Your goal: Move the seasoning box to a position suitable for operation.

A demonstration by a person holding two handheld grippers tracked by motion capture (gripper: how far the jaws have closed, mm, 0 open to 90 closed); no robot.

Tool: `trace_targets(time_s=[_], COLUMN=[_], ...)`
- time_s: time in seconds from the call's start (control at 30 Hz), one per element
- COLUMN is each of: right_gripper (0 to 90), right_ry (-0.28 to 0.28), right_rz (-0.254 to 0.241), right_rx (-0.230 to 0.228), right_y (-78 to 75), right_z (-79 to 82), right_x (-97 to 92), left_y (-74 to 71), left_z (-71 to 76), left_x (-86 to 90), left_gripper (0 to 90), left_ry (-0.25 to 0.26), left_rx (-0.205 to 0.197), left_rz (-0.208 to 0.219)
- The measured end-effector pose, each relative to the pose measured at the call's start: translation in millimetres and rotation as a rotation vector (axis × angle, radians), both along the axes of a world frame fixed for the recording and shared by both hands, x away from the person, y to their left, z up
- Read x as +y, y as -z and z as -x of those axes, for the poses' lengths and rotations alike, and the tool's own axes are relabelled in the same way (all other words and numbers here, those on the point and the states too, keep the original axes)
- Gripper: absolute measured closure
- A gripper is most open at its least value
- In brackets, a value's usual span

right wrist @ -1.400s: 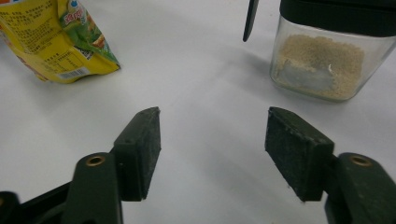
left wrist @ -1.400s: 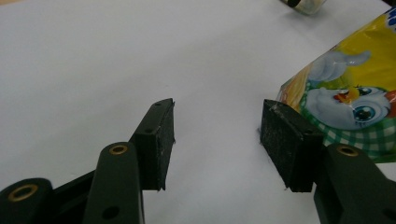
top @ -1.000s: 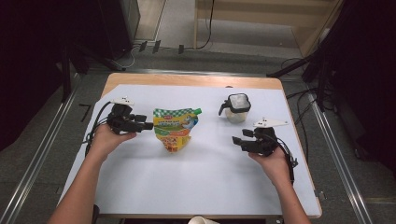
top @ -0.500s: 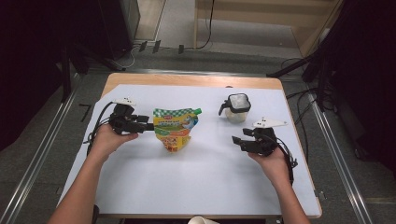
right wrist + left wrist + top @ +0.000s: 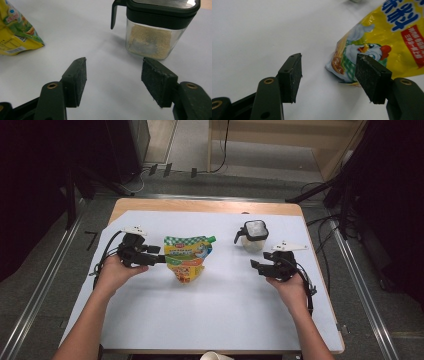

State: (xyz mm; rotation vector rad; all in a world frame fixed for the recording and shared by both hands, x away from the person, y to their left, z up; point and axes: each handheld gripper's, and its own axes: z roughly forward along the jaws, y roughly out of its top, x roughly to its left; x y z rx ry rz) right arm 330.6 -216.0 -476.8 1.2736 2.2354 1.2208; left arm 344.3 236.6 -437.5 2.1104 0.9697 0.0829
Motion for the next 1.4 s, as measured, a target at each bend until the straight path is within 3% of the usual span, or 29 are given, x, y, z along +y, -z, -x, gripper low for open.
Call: trace_targets(time_s=[0.4,0.7,0.77,0.8,0.9,1.4], right_gripper=[38.5,28.2,24.3,17.7,13.8,13.3], right_ry=[0.053,0.123,0.148,0.176,0.211,0.28], right_rz=[0.01,0.036,0.02,0.006,0.013,0.03], right_rx=[-0.001,-0.009,-0.011,-0.005,-0.017,-0.059], right_y=[6.1,13.0,14.3,15.8,19.8,34.2], right_z=[-22.4,-39.8,-45.7,-50.9,-57.0,-81.0], right_x=[0.5,3.1,3.1,5.0,8.6,29.9], left_y=[-2.8,-1.2,-0.8,-0.5,-0.1,0.1], left_z=[13.3,17.7,18.5,19.1,20.3,27.2], left_x=[0.4,4.6,4.6,4.4,4.2,5.6], left_gripper=[41.0,41.7,41.7,41.7,41.7,42.3], left_ry=[0.015,-0.002,-0.002,-0.005,-0.003,-0.019], left_rx=[-0.006,-0.006,-0.01,-0.009,-0.004,-0.008], left_rz=[0.023,0.023,0.015,0.015,0.016,0.016])
